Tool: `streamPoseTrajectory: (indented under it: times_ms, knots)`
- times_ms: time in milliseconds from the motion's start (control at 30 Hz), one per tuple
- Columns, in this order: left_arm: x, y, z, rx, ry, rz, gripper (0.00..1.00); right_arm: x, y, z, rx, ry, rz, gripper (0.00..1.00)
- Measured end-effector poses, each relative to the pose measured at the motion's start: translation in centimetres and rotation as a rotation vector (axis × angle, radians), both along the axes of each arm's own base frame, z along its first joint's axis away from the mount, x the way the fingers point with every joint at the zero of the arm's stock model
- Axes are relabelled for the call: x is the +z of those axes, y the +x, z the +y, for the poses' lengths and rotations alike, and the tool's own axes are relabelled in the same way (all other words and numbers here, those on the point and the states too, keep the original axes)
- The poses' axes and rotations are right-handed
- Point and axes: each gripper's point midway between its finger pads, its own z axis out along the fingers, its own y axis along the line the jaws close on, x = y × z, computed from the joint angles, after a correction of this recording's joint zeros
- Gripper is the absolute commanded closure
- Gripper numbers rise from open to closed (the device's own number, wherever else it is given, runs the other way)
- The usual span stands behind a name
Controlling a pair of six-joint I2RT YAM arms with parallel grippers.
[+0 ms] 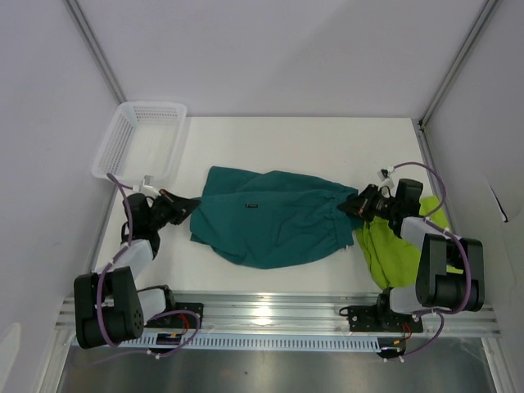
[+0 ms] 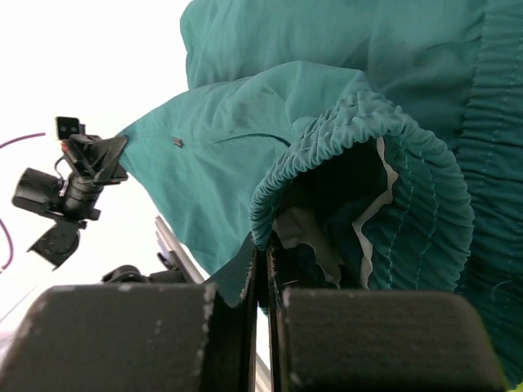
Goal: Fold and stack the shorts
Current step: Flatten the shorts out
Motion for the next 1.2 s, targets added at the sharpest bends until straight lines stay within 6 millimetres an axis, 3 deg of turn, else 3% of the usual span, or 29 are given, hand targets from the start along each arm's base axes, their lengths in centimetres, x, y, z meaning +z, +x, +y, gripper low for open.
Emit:
streamPoseTrajectory:
  times_ms: [133,233,333,433,567,700,933,1200]
  knots:
    - [1.5,0.0,0.2,0.001,-0.01,-0.03,1.0,1.4,0.2,-0.1,0.0,0.022,-0.013,1.0]
    - [5.1,0.5,0.7,0.008,-0.006,-0.094,1.0,4.7,0.7,-0.5,0.001,0.027,-0.078,1.0]
    - [11.4,0.9,1.8,0.032,0.023,-0.231,1.0,10.3,1.2,-0.9,0.0,0.008,-0.245,1.0]
    - [18.0,0.2,2.4,0.049,0.065,-0.378,1.0,15.8,0.5,-0.6,0.015,-0.003,-0.421,1.0]
    - [24.7,-2.1,2.1,0.047,0.108,-0.546,1.0,20.8,-1.2,-0.1,0.029,0.001,-0.586,1.0]
    - [27.4,-3.8,2.0,0.045,0.1,-0.612,1.0,24.0,-2.5,0.2,0.033,0.016,-0.676,1.0]
    - [29.7,-4.8,3.5,0.087,0.062,-0.633,1.0,29.5,-5.5,0.7,0.03,-0.007,-0.862,1.0]
    - [31.4,-5.3,5.1,0.111,0.022,-0.651,1.0,31.3,-7.1,0.9,0.023,-0.019,-0.944,1.0]
